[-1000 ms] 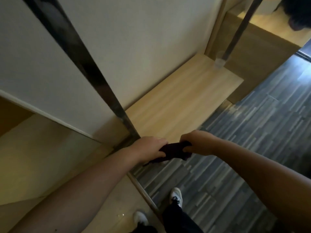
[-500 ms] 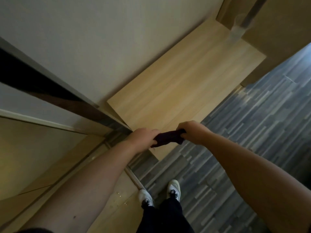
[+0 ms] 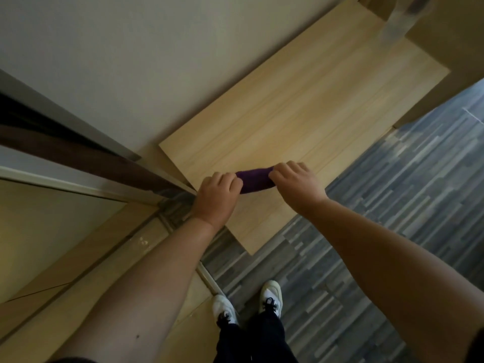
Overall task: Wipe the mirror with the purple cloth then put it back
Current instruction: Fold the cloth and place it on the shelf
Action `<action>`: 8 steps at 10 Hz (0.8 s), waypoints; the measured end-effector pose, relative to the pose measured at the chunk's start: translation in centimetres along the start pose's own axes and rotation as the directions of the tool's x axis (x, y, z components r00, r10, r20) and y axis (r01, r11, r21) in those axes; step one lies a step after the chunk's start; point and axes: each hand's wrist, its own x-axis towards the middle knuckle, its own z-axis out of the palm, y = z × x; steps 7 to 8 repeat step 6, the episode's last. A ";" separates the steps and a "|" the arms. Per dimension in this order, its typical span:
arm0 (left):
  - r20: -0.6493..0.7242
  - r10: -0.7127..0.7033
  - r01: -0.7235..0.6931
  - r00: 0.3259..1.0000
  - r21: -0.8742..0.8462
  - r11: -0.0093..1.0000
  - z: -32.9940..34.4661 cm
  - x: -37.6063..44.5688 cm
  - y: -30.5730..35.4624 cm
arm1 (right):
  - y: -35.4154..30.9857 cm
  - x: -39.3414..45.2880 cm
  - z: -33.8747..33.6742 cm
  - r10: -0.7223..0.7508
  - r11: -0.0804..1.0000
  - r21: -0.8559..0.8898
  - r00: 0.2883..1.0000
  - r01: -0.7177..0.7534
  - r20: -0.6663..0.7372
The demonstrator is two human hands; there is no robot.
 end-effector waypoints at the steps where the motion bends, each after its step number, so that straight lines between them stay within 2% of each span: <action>1: 0.240 -0.043 0.040 0.970 0.016 0.999 2.6 -3.6 1.6 | -1.0 -2.6 3.0 -0.149 0.986 -0.042 0.959 0.164 0.243; 2: 0.504 -0.117 0.120 0.856 0.026 0.992 4.2 -7.0 3.2 | -1.8 -5.4 4.7 -0.068 0.989 -0.093 0.905 0.117 0.421; 3: 0.603 -0.133 0.084 0.787 0.108 0.991 4.2 -7.9 4.0 | -2.6 -7.0 5.4 0.020 0.984 -0.162 0.857 0.075 0.515; 4: 0.647 -0.145 0.074 0.749 0.136 0.988 3.3 -7.3 4.1 | -3.5 -6.8 5.3 0.075 0.985 -0.169 0.841 0.019 0.536; 5: 0.701 -0.123 0.091 0.703 0.083 0.992 0.9 -6.9 3.8 | -4.5 -6.4 3.5 0.109 0.986 -0.164 0.806 -0.015 0.581; 6: 0.709 -0.097 0.215 0.698 -0.079 0.974 -3.6 -7.7 3.9 | -6.0 -5.8 -0.4 0.101 0.994 -0.028 0.765 -0.109 0.636; 8: 0.709 -0.097 0.215 0.698 -0.079 0.974 -3.6 -7.7 3.9 | -6.0 -5.8 -0.4 0.101 0.994 -0.028 0.765 -0.109 0.636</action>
